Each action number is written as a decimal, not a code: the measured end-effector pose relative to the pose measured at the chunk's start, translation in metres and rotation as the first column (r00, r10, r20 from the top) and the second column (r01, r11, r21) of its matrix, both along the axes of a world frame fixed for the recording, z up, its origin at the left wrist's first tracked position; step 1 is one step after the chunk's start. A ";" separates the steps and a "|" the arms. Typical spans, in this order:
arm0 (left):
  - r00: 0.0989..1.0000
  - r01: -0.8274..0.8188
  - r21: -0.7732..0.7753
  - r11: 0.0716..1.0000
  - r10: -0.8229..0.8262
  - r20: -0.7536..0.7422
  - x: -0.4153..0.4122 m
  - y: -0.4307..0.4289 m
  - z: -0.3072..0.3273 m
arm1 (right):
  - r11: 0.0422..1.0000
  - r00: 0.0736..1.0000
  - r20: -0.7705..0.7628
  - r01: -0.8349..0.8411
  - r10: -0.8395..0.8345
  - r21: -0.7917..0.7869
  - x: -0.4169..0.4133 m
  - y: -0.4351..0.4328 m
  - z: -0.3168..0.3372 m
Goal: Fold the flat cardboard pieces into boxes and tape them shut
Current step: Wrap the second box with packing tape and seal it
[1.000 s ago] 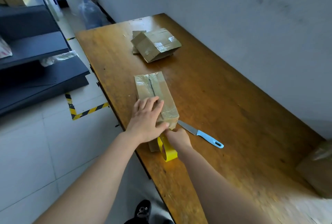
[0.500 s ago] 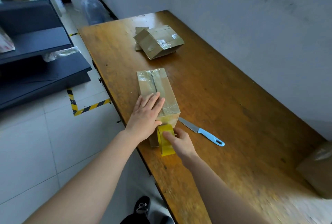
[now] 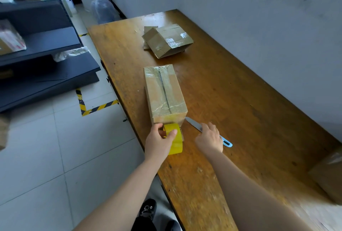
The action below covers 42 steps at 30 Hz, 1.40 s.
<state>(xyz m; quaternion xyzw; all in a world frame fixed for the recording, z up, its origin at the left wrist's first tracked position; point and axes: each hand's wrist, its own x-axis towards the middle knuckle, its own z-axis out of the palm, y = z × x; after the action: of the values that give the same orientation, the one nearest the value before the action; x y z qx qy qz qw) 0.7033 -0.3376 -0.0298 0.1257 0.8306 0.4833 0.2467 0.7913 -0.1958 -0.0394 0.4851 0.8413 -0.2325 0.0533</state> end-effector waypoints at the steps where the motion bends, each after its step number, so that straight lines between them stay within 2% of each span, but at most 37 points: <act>1: 0.999 -0.011 0.007 1.000 0.011 0.031 -0.001 0.002 0.000 | 1.000 0.998 0.061 -0.022 0.021 0.001 0.002 0.003 -0.003; 4: 0.993 -0.047 0.036 0.998 0.043 0.113 -0.002 0.007 0.002 | 0.999 0.988 0.149 -0.032 0.032 -0.003 0.008 0.008 -0.012; 8: 0.985 -0.098 0.073 0.992 0.087 0.147 -0.001 0.009 0.001 | 0.975 0.988 0.144 -0.084 0.055 0.207 0.016 0.005 -0.016; 10: 0.983 -0.123 0.096 0.988 0.108 0.150 0.000 0.009 0.001 | 0.981 0.992 0.117 -0.065 0.044 0.182 0.021 0.003 -0.017; 13: 0.975 -0.154 0.146 0.977 0.126 0.183 0.001 0.009 0.000 | 0.990 0.987 -0.097 0.132 -0.127 0.044 0.024 0.001 -0.015; 15: 0.965 -0.180 0.177 0.968 0.139 0.221 0.001 0.008 -0.001 | 0.974 0.929 -0.311 0.224 -0.202 0.038 0.025 -0.001 -0.008; 18: 0.959 -0.203 0.178 0.963 0.159 0.235 0.002 0.010 -0.001 | 0.942 0.838 -0.545 0.203 -0.026 0.268 0.024 -0.005 0.007; 20: 0.956 -0.208 0.179 0.962 0.161 0.247 0.003 0.012 -0.001 | 0.917 0.800 -0.588 0.141 0.116 0.372 0.020 -0.008 0.018; 24: 0.965 -0.173 0.163 0.971 0.134 0.226 0.001 0.010 -0.004 | 0.861 0.781 -0.502 -0.090 0.373 0.500 0.009 -0.019 0.038; 28: 0.972 -0.152 0.109 0.982 0.129 0.197 -0.002 0.010 -0.007 | 0.760 0.752 -0.390 -0.221 0.532 0.612 0.007 -0.024 0.048; 38: 0.982 -0.146 0.077 0.986 0.134 0.136 -0.004 0.008 -0.008 | 0.624 0.806 -0.120 -0.345 0.580 0.701 0.019 -0.020 0.059; 42: 0.982 -0.178 0.117 0.977 0.170 0.080 -0.004 0.007 -0.009 | 0.575 0.832 0.073 -0.441 0.550 0.689 0.013 -0.020 0.062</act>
<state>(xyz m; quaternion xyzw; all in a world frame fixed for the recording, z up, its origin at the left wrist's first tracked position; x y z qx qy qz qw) 0.6997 -0.3309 -0.0386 0.0506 0.7979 0.5574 0.2238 0.8038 -0.2162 0.0222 0.1954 0.9690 0.0808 -0.1279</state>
